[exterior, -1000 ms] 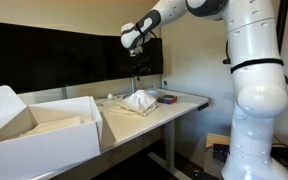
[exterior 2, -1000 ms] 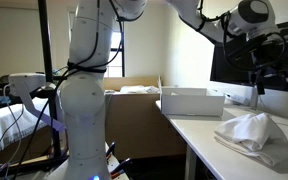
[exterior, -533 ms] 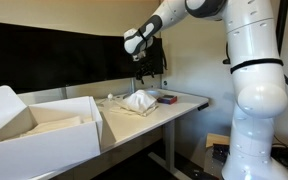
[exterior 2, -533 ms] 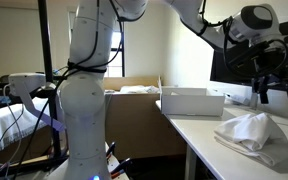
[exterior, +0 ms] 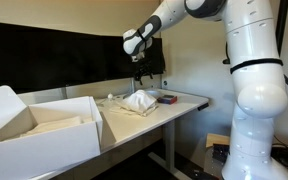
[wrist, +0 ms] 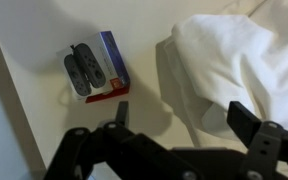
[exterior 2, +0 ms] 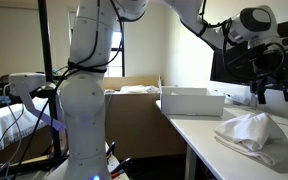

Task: Remove one white cloth from the box, then put back the cloth in the box

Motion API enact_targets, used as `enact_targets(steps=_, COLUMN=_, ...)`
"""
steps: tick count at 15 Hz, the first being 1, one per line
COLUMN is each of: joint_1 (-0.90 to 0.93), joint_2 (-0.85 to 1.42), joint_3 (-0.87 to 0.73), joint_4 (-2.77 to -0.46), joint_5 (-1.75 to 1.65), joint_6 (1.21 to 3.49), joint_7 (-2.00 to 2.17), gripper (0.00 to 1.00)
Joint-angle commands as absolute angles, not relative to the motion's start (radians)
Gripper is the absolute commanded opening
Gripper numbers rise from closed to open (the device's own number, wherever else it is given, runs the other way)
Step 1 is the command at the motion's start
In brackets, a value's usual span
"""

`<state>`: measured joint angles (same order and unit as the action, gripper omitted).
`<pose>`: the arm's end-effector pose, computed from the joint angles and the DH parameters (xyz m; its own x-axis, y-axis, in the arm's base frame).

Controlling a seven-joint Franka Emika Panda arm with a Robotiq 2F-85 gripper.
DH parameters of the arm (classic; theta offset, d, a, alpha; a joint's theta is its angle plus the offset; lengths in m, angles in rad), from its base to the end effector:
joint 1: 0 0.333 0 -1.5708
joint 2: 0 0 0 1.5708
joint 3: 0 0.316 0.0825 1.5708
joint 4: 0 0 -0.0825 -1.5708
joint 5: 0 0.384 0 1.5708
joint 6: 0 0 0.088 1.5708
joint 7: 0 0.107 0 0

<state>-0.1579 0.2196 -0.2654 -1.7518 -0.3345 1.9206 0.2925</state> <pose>0.5585 -0.2657 0.4477 0.8354 -0.5483 0.0385 -0.5232 -0.7720 0.3609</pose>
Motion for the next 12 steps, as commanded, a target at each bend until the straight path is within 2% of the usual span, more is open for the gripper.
enact_targets(steps=1, joint_1=-0.183, joint_2=0.229, joint_3=-0.24, joint_4=-1.77, joint_5=-0.246, joint_6=1.915, joint_7=0.224, gripper=1.0)
enact_targets(steps=8, joint_1=-0.201, joint_2=0.254, joint_3=-0.241, joint_4=-1.838, joint_5=-0.135, joint_6=1.903, joint_7=0.166, gripper=1.0)
enact_targets(steps=12, joint_1=-0.215, joint_2=0.279, joint_3=-0.234, joint_4=-1.869, joint_5=-0.089, joint_6=1.986, joint_7=0.132, gripper=1.0)
